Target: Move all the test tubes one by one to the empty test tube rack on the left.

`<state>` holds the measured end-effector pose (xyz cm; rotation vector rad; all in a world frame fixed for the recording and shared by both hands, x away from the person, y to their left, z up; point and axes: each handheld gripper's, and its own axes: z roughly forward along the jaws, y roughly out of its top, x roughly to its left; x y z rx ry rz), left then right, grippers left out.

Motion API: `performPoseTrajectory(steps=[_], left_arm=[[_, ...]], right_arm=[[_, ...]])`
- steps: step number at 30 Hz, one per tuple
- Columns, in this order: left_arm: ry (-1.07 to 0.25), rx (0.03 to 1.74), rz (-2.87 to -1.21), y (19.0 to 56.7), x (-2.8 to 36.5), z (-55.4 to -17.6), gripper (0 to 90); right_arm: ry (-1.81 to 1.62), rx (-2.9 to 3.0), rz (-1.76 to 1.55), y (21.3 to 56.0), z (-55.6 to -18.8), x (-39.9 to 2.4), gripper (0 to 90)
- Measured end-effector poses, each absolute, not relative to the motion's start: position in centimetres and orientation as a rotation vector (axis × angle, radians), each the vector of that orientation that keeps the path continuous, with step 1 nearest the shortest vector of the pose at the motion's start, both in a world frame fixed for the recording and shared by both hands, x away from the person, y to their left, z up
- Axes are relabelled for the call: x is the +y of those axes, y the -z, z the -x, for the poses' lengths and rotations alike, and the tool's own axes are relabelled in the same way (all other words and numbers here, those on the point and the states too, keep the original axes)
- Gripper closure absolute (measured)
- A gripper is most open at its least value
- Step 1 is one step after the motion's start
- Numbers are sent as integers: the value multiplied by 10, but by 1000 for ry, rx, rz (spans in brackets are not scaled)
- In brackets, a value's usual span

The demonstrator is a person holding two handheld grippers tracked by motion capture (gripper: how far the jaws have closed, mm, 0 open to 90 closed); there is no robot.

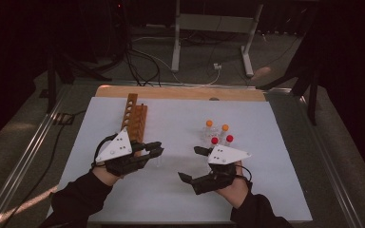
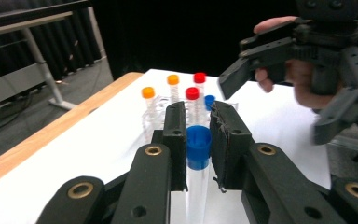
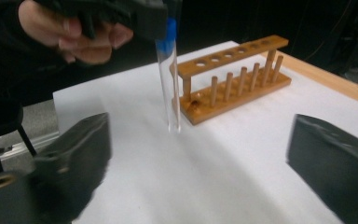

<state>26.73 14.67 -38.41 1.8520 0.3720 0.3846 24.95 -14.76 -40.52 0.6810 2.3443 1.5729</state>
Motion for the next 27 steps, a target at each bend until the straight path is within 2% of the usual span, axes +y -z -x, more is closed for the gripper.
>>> performPoseTrajectory(steps=[9,27], left_arm=[[-450,452,-1841,377,175,-279,784],[-575,599,-1807,370,221,-308,784]], right_arm=[[-1602,2321,-693,404,-249,-153,13],[-1607,2315,-643,406,-250,-155,38]])
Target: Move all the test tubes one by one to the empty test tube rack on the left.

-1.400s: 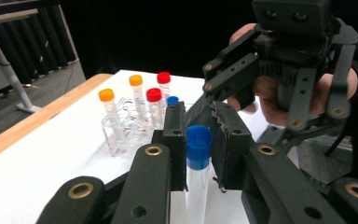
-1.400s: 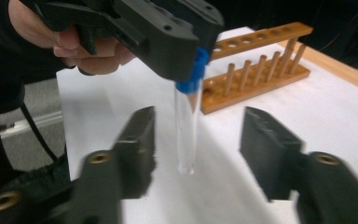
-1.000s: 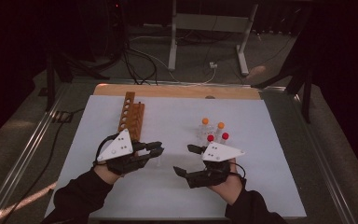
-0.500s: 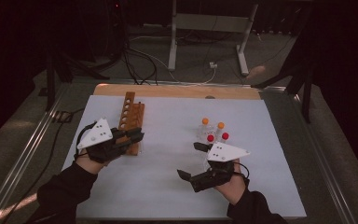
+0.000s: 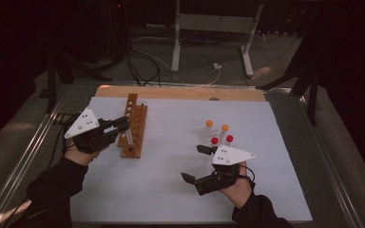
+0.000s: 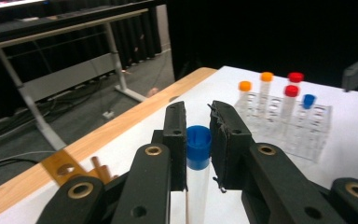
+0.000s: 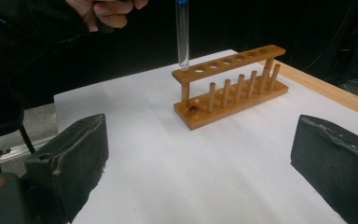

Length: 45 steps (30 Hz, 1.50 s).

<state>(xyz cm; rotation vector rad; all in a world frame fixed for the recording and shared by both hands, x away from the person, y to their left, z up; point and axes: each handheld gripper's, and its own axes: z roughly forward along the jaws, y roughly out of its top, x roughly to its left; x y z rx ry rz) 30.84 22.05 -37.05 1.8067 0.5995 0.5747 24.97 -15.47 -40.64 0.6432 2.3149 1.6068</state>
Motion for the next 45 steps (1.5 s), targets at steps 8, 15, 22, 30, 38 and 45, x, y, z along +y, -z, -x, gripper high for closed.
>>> performPoseTrajectory(steps=[8,15,22,30,38,45], left_arm=[[-603,650,-1798,375,232,-320,784],[-619,698,-1792,385,238,-331,784],[-627,719,-1782,395,238,-341,784],[-620,739,-1792,407,237,-346,784],[-605,769,-1782,423,240,-348,784],[-596,773,-1787,436,237,-347,784]], right_arm=[[-1613,2291,-634,406,-248,-157,23],[-1606,2294,-630,407,-246,-156,23],[-1607,2298,-625,408,-246,-155,23],[-1605,2299,-627,408,-246,-157,24],[-1610,2297,-627,407,-245,-157,23],[-1612,2299,-623,407,-245,-157,23]])
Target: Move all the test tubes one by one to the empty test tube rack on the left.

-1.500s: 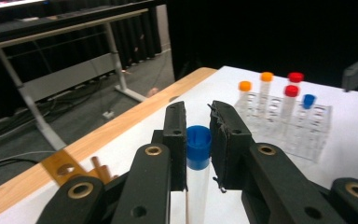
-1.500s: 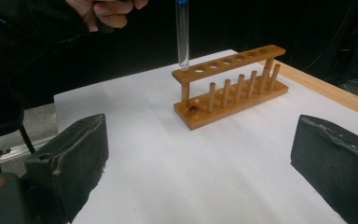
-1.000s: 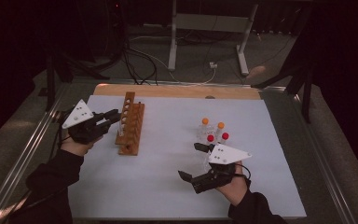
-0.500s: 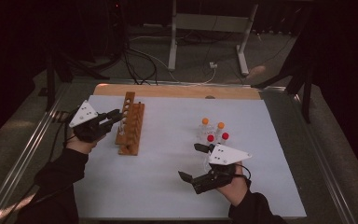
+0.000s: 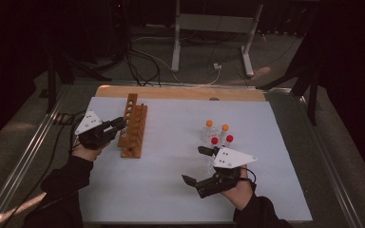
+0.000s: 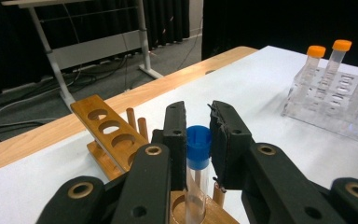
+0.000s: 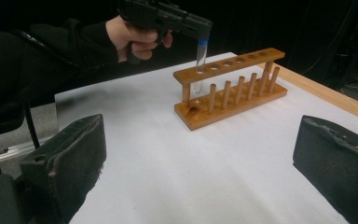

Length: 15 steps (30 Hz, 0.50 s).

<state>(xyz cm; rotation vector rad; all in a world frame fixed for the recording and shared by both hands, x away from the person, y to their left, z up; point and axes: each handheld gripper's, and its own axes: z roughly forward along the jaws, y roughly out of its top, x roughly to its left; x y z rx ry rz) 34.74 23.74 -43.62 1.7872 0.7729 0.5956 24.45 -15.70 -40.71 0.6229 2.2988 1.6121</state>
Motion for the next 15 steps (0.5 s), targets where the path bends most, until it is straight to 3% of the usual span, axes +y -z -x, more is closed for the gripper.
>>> performPoseTrajectory(steps=[15], left_arm=[[-580,800,-1798,454,237,-349,783]], right_arm=[[-1616,2299,-629,408,-244,-159,23]])
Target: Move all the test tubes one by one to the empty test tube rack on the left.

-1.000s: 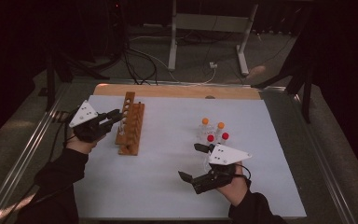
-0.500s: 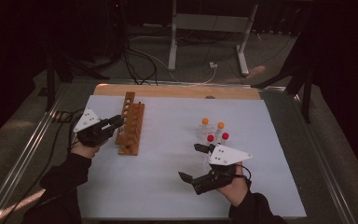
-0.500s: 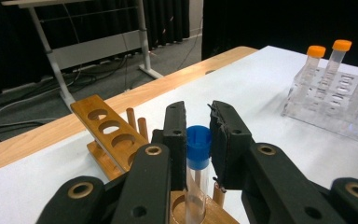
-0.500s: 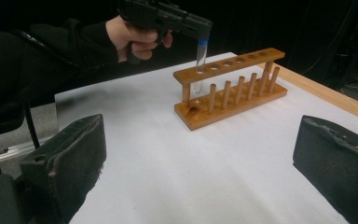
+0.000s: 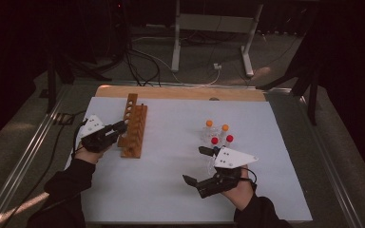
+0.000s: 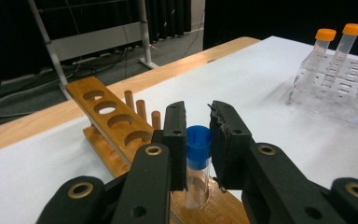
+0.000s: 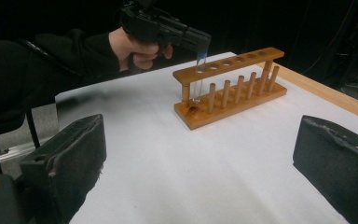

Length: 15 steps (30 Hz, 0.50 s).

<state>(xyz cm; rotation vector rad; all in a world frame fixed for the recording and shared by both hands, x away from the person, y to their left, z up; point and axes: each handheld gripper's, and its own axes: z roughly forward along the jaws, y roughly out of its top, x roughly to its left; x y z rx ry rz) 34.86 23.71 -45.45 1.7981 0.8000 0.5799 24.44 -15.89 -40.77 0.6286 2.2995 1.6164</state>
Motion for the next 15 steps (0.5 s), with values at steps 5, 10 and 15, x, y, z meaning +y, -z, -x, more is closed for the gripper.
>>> performPoseTrajectory(steps=[5,10,15], left_arm=[[-566,810,-1791,457,239,-349,783],[-576,807,-1789,459,239,-348,780],[-554,806,-1793,459,238,-350,771]], right_arm=[[-1624,2296,-632,407,-245,-160,23],[-1666,2230,-546,407,-243,-160,24],[-1698,2176,-463,406,-241,-161,25]])
